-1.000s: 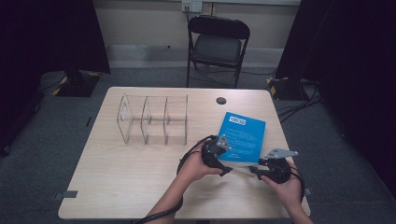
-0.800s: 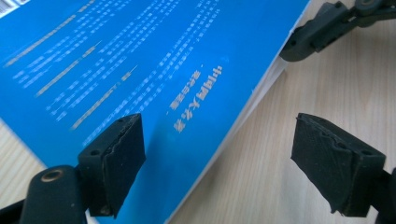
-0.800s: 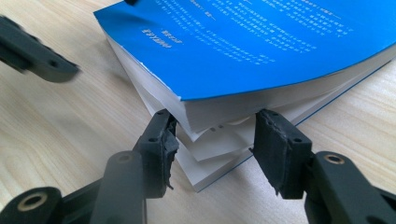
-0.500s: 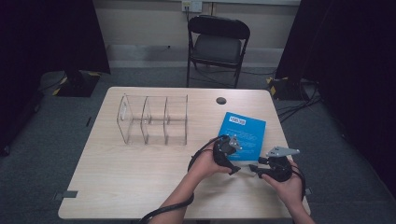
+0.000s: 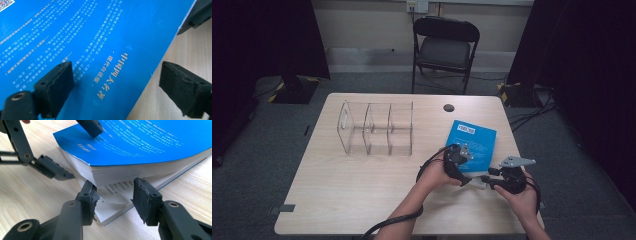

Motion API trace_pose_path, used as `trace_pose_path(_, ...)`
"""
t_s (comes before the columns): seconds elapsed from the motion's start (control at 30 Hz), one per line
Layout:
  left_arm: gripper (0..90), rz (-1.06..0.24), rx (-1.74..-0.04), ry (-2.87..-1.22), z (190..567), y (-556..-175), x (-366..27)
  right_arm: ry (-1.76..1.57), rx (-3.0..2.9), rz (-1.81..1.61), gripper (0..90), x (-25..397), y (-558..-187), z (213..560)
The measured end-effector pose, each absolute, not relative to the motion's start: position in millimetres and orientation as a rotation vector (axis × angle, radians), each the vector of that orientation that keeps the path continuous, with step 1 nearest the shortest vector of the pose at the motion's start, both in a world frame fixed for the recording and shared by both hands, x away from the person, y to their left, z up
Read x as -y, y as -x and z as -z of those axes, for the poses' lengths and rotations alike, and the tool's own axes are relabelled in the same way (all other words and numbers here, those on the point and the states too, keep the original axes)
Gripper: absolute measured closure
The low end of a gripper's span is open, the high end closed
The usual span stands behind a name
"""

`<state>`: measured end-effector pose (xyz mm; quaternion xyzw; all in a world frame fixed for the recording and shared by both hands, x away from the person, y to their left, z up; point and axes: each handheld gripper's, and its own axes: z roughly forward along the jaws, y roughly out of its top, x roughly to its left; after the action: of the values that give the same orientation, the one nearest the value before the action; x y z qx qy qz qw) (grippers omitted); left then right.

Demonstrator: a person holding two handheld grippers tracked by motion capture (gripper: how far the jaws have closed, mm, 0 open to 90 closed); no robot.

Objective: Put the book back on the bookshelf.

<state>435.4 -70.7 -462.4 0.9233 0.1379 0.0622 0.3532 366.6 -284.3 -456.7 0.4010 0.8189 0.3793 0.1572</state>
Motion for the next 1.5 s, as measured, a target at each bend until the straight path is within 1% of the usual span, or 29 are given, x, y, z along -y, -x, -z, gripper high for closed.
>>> trace_pose_path(0.03,11.2,-0.164,-0.353,-2.395,462,-435,72,-1.147,-2.341,-1.085,54.1,284,-367,456)
trace_pose_path(0.1,10.0,-0.211,-0.322,-2.429,462,-436,74,-1.15,-2.34,-1.091,54.1,285,-367,456)
trace_pose_path(0.2,7.3,-0.226,-0.329,-2.43,463,-435,77,-1.155,-2.333,-1.102,54.0,285,-367,455)
trace_pose_path(0.37,7.4,-0.238,-0.348,-2.418,465,-437,79,-1.153,-2.312,-1.111,53.8,284,-366,452)
trace_pose_path(0.4,8.0,-0.238,-0.35,-2.411,465,-437,79,-1.153,-2.313,-1.113,53.8,285,-367,452)
trace_pose_path(0.5,13.8,-0.247,-0.357,-2.415,463,-439,77,-1.153,-2.318,-1.113,53.7,285,-367,452)
trace_pose_path(0.53,14.9,-0.23,-0.367,-2.393,463,-440,77,-1.153,-2.318,-1.114,53.7,285,-367,452)
trace_pose_path(0.6,15.7,-0.231,-0.349,-2.416,462,-441,75,-1.154,-2.314,-1.116,53.6,285,-367,452)
trace_pose_path(0.8,16.5,-0.237,-0.361,-2.41,461,-441,76,-1.161,-2.313,-1.126,52.2,285,-367,452)
trace_pose_path(0.97,21.5,-0.232,-0.369,-2.401,458,-438,76,-1.16,-2.307,-1.137,50.5,285,-367,452)
trace_pose_path(1.1,18.3,-0.236,-0.381,-2.392,460,-437,79,-1.165,-2.304,-1.142,50.5,285,-367,452)
trace_pose_path(1.23,18.4,-0.253,-0.377,-2.406,460,-437,81,-1.16,-2.3,-1.139,50.3,284,-367,451)
trace_pose_path(1.27,21.0,-0.24,-0.382,-2.41,459,-439,81,-1.166,-2.294,-1.145,48.0,285,-367,451)
trace_pose_path(1.3,24.4,-0.24,-0.382,-2.41,459,-439,81,-1.166,-2.294,-1.145,48.0,285,-367,451)
trace_pose_path(1.37,27.4,-0.23,-0.364,-2.415,457,-438,82,-1.142,-2.289,-1.12,45.7,285,-367,450)
trace_pose_path(1.5,34.1,-0.238,-0.32,-2.431,455,-436,83,-1.136,-2.287,-1.104,37.4,287,-369,453)
